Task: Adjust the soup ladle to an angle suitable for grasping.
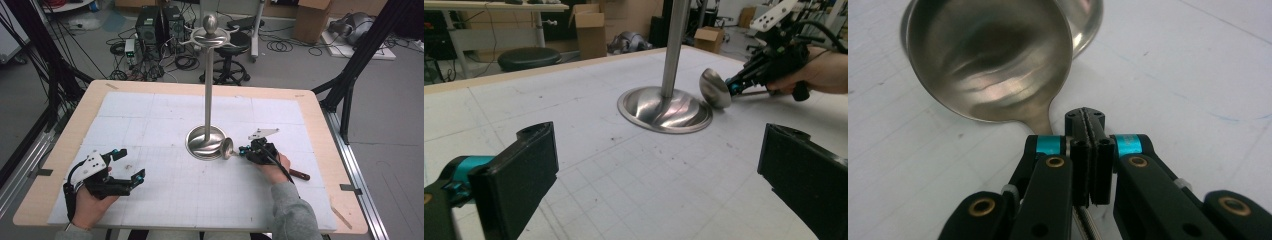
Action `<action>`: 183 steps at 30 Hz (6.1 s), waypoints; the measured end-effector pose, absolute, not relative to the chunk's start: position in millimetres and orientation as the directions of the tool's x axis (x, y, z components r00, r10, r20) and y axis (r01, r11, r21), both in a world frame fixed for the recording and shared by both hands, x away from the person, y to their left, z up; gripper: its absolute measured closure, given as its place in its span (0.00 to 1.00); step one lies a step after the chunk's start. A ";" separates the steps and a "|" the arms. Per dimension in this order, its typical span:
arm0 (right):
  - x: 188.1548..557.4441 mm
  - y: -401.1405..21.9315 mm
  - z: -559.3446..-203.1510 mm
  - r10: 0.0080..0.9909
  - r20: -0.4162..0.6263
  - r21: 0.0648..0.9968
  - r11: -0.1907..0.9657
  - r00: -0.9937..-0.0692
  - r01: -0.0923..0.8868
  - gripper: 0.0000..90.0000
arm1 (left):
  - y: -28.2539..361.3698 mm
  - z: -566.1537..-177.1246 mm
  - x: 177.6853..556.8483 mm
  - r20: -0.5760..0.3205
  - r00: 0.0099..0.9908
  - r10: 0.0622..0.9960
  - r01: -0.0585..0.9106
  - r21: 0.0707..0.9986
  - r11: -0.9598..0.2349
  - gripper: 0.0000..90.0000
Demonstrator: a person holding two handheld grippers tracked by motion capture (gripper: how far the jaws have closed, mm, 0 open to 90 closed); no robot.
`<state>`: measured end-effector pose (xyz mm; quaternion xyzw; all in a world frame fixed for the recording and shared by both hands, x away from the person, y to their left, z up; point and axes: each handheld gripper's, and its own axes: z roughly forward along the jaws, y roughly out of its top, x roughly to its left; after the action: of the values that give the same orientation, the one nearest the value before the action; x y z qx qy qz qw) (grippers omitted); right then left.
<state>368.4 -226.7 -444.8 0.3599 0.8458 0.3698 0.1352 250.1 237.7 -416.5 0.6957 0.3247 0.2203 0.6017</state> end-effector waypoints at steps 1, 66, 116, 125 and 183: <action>368.4 -226.7 -444.8 0.709 0.037 0.723 0.467 -0.704 0.509 1.00 | 237.8 -416.1 249.9 -0.090 0.690 0.718 0.186 0.981 -0.055 0.04; 250.2 -224.4 -441.3 0.464 0.011 0.706 0.624 -0.886 0.335 1.00 | 237.1 -416.0 248.6 -0.079 0.688 0.722 0.184 0.981 -0.068 0.04; 234.5 -347.2 -445.9 0.723 -0.021 0.733 0.481 -0.691 0.481 1.00 | 236.2 -416.1 250.5 -0.083 0.695 0.714 0.177 0.983 -0.058 0.04; 242.3 -337.5 -446.1 0.728 -0.059 0.729 0.499 -0.683 0.469 1.00 | 236.1 -416.1 250.7 -0.079 0.693 0.717 0.176 0.982 -0.062 0.04; 317.3 -288.1 -450.2 0.692 -0.028 0.762 0.482 -0.721 0.432 1.00 | 236.0 -416.3 252.4 -0.092 0.712 0.697 0.175 0.983 -0.049 0.04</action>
<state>317.3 -288.1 -450.2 0.3330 0.8441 0.3850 0.1687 252.4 236.0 -416.3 0.6924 0.3146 0.2126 0.6135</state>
